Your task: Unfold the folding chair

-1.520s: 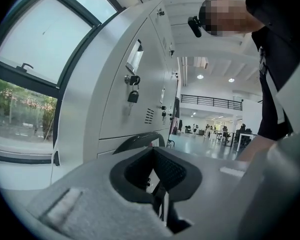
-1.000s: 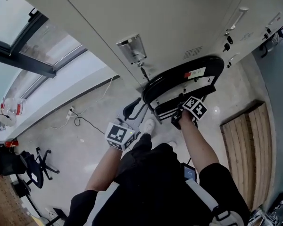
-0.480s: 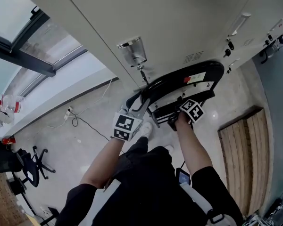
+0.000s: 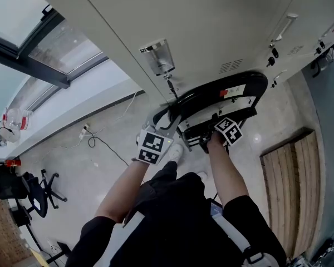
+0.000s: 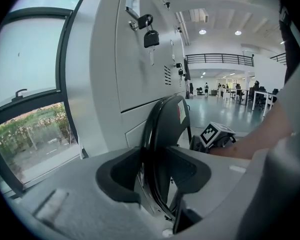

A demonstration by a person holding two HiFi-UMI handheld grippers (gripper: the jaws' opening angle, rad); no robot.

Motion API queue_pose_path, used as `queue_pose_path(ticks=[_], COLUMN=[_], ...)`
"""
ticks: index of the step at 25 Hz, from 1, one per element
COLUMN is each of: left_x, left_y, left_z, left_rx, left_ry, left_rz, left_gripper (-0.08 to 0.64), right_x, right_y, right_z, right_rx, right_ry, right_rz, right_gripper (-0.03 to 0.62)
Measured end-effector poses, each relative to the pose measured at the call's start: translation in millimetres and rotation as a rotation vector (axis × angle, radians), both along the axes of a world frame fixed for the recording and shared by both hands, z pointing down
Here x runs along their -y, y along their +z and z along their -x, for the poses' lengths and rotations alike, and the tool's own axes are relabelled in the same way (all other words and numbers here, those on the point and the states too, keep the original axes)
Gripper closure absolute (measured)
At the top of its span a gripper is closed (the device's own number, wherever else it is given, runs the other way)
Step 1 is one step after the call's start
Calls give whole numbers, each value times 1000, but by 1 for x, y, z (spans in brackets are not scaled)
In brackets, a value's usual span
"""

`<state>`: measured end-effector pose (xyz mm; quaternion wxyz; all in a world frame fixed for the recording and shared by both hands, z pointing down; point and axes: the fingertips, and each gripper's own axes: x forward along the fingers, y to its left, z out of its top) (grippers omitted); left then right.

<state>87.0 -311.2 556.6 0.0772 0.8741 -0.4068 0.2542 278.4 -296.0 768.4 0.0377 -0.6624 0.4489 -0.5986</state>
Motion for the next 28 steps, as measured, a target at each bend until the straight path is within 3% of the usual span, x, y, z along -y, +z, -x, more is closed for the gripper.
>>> queue_pose_path(ticks=[7, 13, 20, 28], left_x=[-16, -41, -57, -51], left_y=[-3, -20, -38, -52], left_z=[-5, -21, -77, -134], left_rx=[-17, -27, 41, 7], left_ry=[20, 102, 320, 489], left_rz=[4, -28, -44, 31], left_gripper=[396, 396, 370, 368], right_x=[-16, -40, -70, -84], right_y=[-1, -1, -2, -2], right_z=[-5, -10, -17, -18], right_rx=[16, 49, 75, 114], right_ry=[4, -20, -11, 39], right_rz=[-15, -27, -4, -18], right_gripper=[403, 400, 419, 420])
